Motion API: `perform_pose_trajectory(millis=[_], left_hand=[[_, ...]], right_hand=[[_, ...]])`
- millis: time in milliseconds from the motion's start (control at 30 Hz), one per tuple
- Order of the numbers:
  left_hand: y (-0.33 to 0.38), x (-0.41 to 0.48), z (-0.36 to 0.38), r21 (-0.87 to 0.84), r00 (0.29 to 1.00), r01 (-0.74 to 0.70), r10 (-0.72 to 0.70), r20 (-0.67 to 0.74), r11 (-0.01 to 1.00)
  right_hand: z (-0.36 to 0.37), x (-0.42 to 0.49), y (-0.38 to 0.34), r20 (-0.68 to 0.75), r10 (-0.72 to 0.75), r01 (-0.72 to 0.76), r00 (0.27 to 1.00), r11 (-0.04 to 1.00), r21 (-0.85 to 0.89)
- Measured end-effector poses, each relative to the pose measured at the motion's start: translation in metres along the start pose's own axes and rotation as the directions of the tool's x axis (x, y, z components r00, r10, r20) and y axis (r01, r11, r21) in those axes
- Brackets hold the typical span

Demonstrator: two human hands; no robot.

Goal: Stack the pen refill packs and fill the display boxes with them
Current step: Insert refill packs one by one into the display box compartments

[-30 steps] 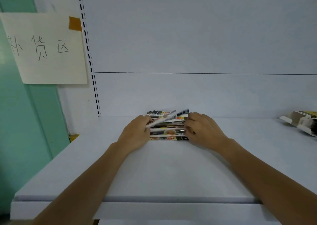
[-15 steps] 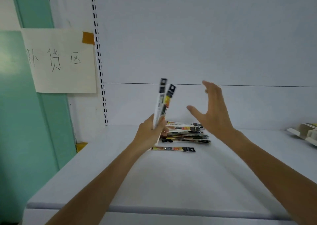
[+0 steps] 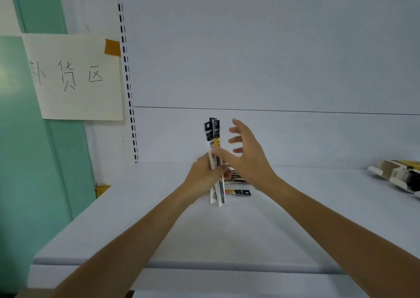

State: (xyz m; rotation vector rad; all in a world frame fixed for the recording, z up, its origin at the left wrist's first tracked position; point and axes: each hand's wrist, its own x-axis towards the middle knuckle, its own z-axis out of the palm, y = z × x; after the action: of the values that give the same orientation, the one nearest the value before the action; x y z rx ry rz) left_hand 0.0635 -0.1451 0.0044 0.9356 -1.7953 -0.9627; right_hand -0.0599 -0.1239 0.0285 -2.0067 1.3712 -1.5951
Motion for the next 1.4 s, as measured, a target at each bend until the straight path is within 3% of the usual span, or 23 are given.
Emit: perform_pose_trajectory(millis=[133,200,333,400,500,600,667,767,833,867,900,967,1000,1033,1067,1100,1133,1167,1233,1333,1400], left_hand=[[-0.002,-0.006,-0.001,0.063,0.996,-0.038,0.043,-0.076,0.997],[0.001,-0.008,0.002,0.046,0.992,-0.08,0.085,-0.096,0.996],[0.011,-0.009,0.006,0.037,0.987,-0.118,0.121,-0.104,0.992],[0.006,-0.008,0.004,0.014,0.975,-0.189,0.19,-0.117,0.982],[0.0,-0.007,0.002,-0.021,0.956,-0.235,0.227,-0.188,0.972],[0.007,-0.009,0.006,-0.05,0.969,-0.245,0.242,-0.056,0.968],[0.008,-0.006,0.01,-0.046,0.981,-0.184,0.187,0.05,0.982],[0.023,0.001,0.003,0.081,0.994,0.082,-0.088,0.072,0.993],[0.035,-0.002,-0.004,0.327,0.95,0.21,-0.272,0.155,0.921],[0.037,-0.003,-0.006,0.421,0.938,0.175,-0.28,0.202,0.89],[0.039,-0.005,-0.006,0.479,0.945,0.087,-0.225,0.238,0.873],[0.041,-0.006,-0.004,0.571,0.977,-0.167,0.057,0.206,0.804],[0.041,-0.005,-0.002,0.673,0.955,-0.295,0.225,0.192,0.678],[0.037,-0.003,0.0,0.796,0.916,-0.369,0.331,0.225,0.479],[0.033,0.001,0.004,0.876,0.884,-0.397,0.37,0.285,0.275],[0.027,0.004,0.01,0.905,0.873,-0.404,0.355,0.336,0.137],[0.023,0.005,0.016,0.912,0.876,-0.404,0.318,0.363,0.074],[0.018,0.007,0.022,0.912,0.881,-0.404,0.297,0.368,0.069],[0.013,0.01,0.034,0.887,0.877,-0.43,0.311,0.365,0.171],[0.015,0.014,0.051,0.749,0.915,-0.404,0.232,0.33,0.525],[0.019,0.02,0.067,0.693,0.922,-0.378,0.179,0.344,0.615]], right_hand=[[0.002,-0.013,0.013,0.248,0.224,-0.233,0.943,0.973,0.006],[0.002,-0.009,0.012,0.287,0.258,-0.294,0.923,0.952,0.087],[-0.009,-0.005,0.004,0.332,0.203,-0.285,0.921,0.933,0.222],[-0.017,-0.012,0.006,0.403,0.184,-0.277,0.897,0.943,0.184],[-0.017,-0.026,0.009,0.49,0.225,-0.253,0.842,0.967,-0.009],[-0.012,-0.031,0.005,0.531,0.225,-0.248,0.817,0.968,-0.029],[-0.012,-0.031,0.0,0.488,0.205,-0.238,0.848,0.971,0.006],[-0.024,-0.025,0.013,0.364,0.144,-0.038,0.92,0.959,-0.281],[-0.036,-0.022,0.027,0.33,0.158,0.022,0.931,0.875,-0.483],[-0.041,-0.021,0.033,0.323,0.183,0.042,0.929,0.814,-0.58],[-0.046,-0.02,0.039,0.316,0.202,0.062,0.927,0.749,-0.66],[-0.051,-0.02,0.046,0.309,0.209,0.083,0.928,0.69,-0.719],[-0.052,-0.02,0.046,0.317,0.212,0.093,0.925,0.682,-0.725],[-0.053,-0.021,0.045,0.328,0.211,0.103,0.921,0.679,-0.727],[-0.056,-0.023,0.043,0.338,0.206,0.113,0.919,0.682,-0.723],[-0.06,-0.024,0.043,0.342,0.193,0.118,0.92,0.695,-0.71],[-0.065,-0.026,0.043,0.339,0.178,0.115,0.924,0.714,-0.691],[-0.073,-0.028,0.044,0.329,0.165,0.104,0.93,0.74,-0.665],[-0.092,-0.031,0.049,0.306,0.12,0.1,0.945,0.782,-0.615],[-0.119,-0.032,0.065,0.256,0.04,0.142,0.966,0.744,-0.653],[-0.133,-0.033,0.072,0.231,0.053,0.102,0.972,0.786,-0.609]])
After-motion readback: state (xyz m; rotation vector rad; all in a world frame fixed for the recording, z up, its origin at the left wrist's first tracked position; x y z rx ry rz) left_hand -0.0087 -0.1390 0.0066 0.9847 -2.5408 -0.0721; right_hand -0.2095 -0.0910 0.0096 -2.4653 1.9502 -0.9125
